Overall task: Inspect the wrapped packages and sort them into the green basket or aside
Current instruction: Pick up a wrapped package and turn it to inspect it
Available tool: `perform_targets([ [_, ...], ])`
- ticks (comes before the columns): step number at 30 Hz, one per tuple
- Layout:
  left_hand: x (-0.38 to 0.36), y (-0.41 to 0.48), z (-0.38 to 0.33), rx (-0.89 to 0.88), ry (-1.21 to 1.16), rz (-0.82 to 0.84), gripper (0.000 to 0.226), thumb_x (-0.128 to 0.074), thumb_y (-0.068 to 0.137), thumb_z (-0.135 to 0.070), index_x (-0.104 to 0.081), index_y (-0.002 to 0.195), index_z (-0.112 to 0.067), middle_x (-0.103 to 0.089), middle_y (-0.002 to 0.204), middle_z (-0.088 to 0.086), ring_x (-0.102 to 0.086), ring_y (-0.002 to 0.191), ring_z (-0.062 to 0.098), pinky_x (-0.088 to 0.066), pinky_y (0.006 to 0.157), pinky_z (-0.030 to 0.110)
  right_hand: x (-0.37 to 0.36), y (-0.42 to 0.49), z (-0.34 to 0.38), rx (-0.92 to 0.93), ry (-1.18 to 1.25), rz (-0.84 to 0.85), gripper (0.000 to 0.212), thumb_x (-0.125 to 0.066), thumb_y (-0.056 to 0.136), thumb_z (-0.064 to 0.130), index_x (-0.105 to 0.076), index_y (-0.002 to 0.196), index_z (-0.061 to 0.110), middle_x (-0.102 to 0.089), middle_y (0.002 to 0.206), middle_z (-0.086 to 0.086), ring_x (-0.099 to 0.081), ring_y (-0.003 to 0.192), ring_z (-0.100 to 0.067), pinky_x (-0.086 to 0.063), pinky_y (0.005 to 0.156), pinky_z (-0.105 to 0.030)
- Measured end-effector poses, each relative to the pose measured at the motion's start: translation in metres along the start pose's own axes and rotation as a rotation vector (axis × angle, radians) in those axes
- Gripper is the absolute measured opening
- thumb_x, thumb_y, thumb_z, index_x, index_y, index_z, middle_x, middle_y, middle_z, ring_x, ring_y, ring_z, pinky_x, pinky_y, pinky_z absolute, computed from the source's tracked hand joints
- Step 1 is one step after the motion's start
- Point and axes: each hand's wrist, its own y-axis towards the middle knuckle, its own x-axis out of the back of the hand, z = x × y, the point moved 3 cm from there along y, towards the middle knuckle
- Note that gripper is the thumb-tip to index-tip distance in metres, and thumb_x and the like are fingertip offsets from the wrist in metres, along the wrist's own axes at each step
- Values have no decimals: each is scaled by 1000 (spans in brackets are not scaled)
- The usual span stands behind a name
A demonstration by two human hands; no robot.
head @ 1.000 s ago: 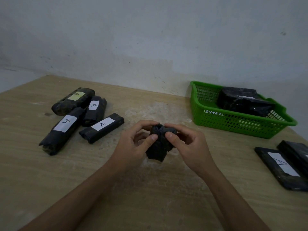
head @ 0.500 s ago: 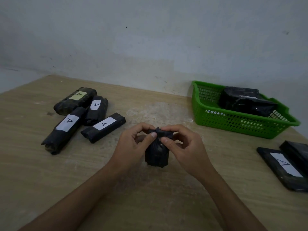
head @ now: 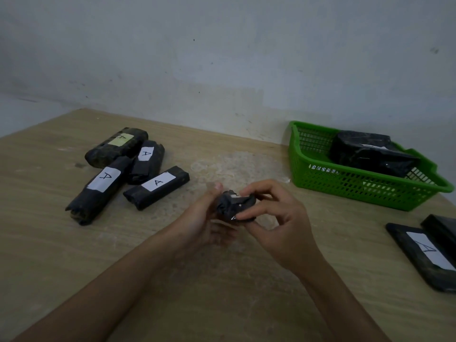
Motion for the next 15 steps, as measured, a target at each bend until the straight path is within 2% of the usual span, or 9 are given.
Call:
perform_targets([
  [1,-1,-1,-1,8,-16,23,51,-36,91,-51,-61,111,-12,-67,95,18,-64,76,27,-49,64,34,-3,-1,0,0,-3,51,16,-74,70,-2,-75,76,13,-62,104,-5,-61,103,-14,-52,86,-28],
  [4,0,-3,-5,-41,-55,6,36,-39,96,-30,-57,119,-8,-63,113,21,-64,97,37,-53,78,44,-6,-4,-2,-72,-11,189,22,-71,68,-2,-72,78,18,-58,114,-1,-56,114,-19,-50,91,-35],
  [6,1,-3,-8,-93,-18,-21,29,-40,95,-18,-56,119,-10,-64,108,17,-65,91,32,-56,70,41,-4,-4,-3,-124,40,214,20,-71,69,4,-68,82,18,-57,119,1,-54,118,-19,-46,95,-33],
  [8,0,-5,-11,-151,57,-47,28,-44,94,-11,-55,119,-16,-65,99,8,-66,85,24,-55,62,35,0,-3,-4,-147,105,146,17,-70,72,11,-66,86,19,-59,119,-1,-55,117,-21,-45,97,-36],
  [10,-2,-7,-14,-220,133,-49,32,-47,92,-6,-53,119,-23,-66,100,2,-68,83,17,-56,62,31,1,-1,-7,-202,185,9,15,-67,76,12,-65,88,22,-63,112,-4,-59,112,-22,-48,94,-38],
  [13,-3,-9,-14,-367,295,-44,45,-50,89,3,-49,114,-35,-63,102,-8,-66,80,-4,-53,61,16,6,0,-11,-338,278,-208,20,-62,77,6,-64,87,24,-65,103,-3,-63,102,-13,-52,84,-27],
  [15,-4,-11,-15,-468,401,-28,55,-51,87,8,-47,118,-38,-59,110,-12,-61,89,-14,-51,67,11,10,-1,-15,-412,196,-239,23,-65,82,8,-63,96,26,-66,106,1,-63,100,-12,-54,79,-22],
])
